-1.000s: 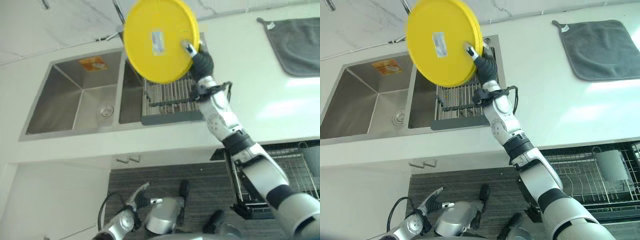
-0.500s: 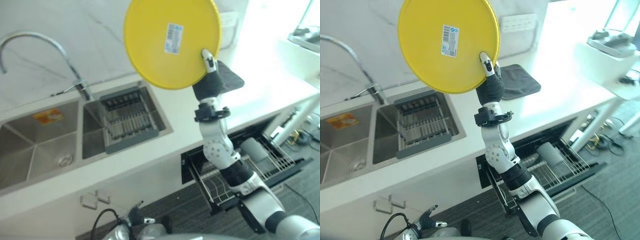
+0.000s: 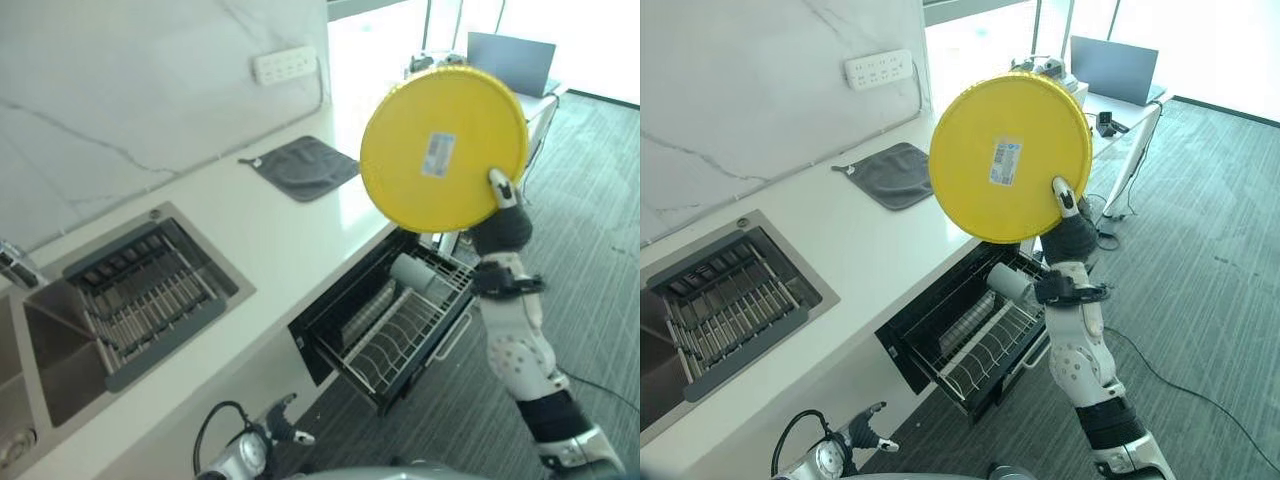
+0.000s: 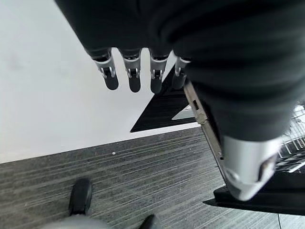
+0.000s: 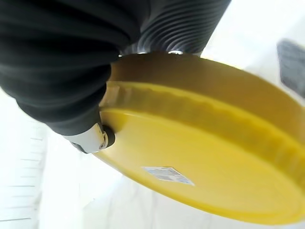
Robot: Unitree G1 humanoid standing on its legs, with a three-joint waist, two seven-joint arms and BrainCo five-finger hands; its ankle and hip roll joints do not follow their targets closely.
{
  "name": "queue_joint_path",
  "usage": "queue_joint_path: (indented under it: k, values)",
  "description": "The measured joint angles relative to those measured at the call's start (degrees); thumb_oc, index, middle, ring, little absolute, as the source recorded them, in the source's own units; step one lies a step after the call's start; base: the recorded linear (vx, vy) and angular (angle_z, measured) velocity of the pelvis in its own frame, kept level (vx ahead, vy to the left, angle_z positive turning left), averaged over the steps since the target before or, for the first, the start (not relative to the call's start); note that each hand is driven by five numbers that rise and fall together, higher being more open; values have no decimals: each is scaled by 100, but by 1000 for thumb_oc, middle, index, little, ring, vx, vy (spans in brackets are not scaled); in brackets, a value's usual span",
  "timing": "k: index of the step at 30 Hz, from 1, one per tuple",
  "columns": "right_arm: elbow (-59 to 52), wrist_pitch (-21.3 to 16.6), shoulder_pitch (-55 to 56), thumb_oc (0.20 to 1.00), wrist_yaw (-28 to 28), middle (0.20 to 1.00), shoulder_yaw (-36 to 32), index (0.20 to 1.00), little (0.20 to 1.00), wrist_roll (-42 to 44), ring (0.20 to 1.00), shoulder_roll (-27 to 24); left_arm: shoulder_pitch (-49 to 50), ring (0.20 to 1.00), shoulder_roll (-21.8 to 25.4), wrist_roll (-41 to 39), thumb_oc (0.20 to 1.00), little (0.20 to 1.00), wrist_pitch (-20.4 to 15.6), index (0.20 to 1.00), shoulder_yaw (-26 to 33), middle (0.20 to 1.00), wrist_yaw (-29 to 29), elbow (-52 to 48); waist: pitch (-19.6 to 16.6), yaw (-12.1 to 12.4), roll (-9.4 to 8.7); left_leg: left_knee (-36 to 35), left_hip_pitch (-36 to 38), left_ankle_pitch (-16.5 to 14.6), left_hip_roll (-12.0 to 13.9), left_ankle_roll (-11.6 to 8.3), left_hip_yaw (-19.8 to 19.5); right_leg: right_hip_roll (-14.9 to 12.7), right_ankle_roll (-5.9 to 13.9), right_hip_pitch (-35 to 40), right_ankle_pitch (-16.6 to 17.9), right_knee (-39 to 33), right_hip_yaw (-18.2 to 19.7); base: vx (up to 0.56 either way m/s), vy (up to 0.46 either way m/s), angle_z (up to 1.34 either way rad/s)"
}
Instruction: Place the dishes in the dishwasher.
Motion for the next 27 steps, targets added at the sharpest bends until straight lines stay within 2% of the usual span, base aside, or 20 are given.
queue_joint_path:
  k: [3, 5, 8, 9, 11, 14, 15, 17, 19, 20, 21, 24, 27]
  values:
    - [499, 32, 300, 200, 252, 200, -261, 200, 200, -515, 200, -352, 59, 1000, 10, 6, 1000, 1000, 67, 1000, -12, 1000, -96, -63, 40, 0, 13, -34, -1, -9, -3, -12, 45, -1, 8, -30, 4, -5, 37, -16, -41, -10]
    - [641, 18, 305, 200, 421, 200, -438, 200, 200, -1161, 200, -622, 104, 1000, 27, 147, 1000, 1000, 120, 1000, -13, 1000, -191, -248, 174, 21, 61, -43, -21, -9, -7, -11, 116, -6, 17, -100, 12, 25, 103, -56, -17, -16]
    - [682, -60, 223, 200, 662, 200, -419, 200, 200, -1657, 200, -1009, 58, 1000, 125, 222, 1000, 1000, 129, 1000, -17, 1000, -198, -377, 398, 36, 58, 83, -302, -35, -9, -17, 78, -39, -2, -397, 0, 175, 113, -208, 3, 0]
    - [773, -139, 43, 200, 745, 200, -420, 200, 200, -1916, 200, -1175, -59, 1000, 220, 225, 1000, 1000, 138, 1000, -4, 1000, -189, -495, 604, 42, 77, 263, -543, -55, -20, 17, 52, -78, -50, -650, 36, 398, 111, -217, 0, 2]
    - [961, -170, -420, 200, 817, 200, -424, 200, 200, -2377, 200, -1421, -478, 1000, 401, 477, 1000, 1000, 286, 1000, 35, 1000, -117, -616, 1237, 111, 82, 521, -936, -72, -21, 80, -50, -164, -84, -1062, 56, 753, 109, -215, 23, 1]
    - [1375, -374, -968, 200, 829, 200, -393, 200, 200, -3162, 200, -1853, -922, 1000, 671, 764, 1000, 1000, 476, 1000, 69, 1000, 75, -683, 1873, 203, 107, 856, -1253, -140, -39, 180, -87, -298, -135, -1419, -39, 1196, 96, -80, 29, 7]
    - [1530, -384, -1060, 200, 782, 200, -395, 200, 200, -3426, 200, -1931, -970, 1000, 701, 852, 1000, 1000, 585, 1000, 175, 1000, 108, -667, 2002, 221, 112, 856, -1246, -146, -72, 190, -116, -355, -121, -1428, -89, 1259, 82, -10, 22, 19]
    - [1694, -464, -1063, 200, 606, 200, -383, 200, 200, -4021, 200, -1951, -884, 1000, 743, 891, 1000, 1000, 697, 1000, 188, 1000, 197, -539, 2039, 226, 136, 842, -1214, -167, -128, 203, -184, -426, -86, -1409, -188, 1326, 42, 2, 16, 19]
    - [1725, -729, -1075, 200, 438, 200, -384, 200, 200, -4489, 200, -2031, -826, 1000, 728, 932, 1000, 1000, 705, 1000, 184, 1000, 289, -330, 2041, 247, 134, 842, -1208, -172, -161, 224, -233, -469, -90, -1398, -231, 1393, -17, -13, -5, 16]
    - [1730, -938, -1098, 200, 348, 200, -379, 200, 200, -4877, 200, -2188, -817, 1000, 721, 1021, 1000, 1000, 708, 1000, 182, 1000, 345, -262, 2041, 255, 134, 843, -1208, -174, -179, 229, -276, -472, -83, -1394, -244, 1437, -35, -27, -29, 19]
    - [1738, -1208, -1153, 200, 74, 200, -288, 200, 200, -5718, 200, -2513, -818, 1000, 750, 1117, 1000, 1000, 727, 1000, 184, 1000, 451, -227, 2044, 261, 129, 843, -1227, -174, -192, 230, -319, -472, -81, -1382, -248, 1463, -73, -32, -55, 15]
    - [1755, -1684, -1488, 200, -516, 200, 243, 200, 200, -7363, 200, -3227, -818, 1000, 761, 1122, 1000, 1000, 663, 1000, 263, 1000, 615, -213, 2065, 330, 105, 870, -1241, -174, -164, 230, -370, -469, -104, -1361, -273, 1485, -149, -10, -82, 11]
    - [1953, -2048, -1950, 200, -992, 200, 979, 200, 200, -8230, 200, -3774, -800, 1000, 832, 1130, 1000, 1000, 488, 1000, 354, 1000, 831, -108, 2106, 537, 47, 1038, -1351, -189, -126, 211, -539, -470, -160, -1357, -353, 1585, -260, -25, -73, 30]
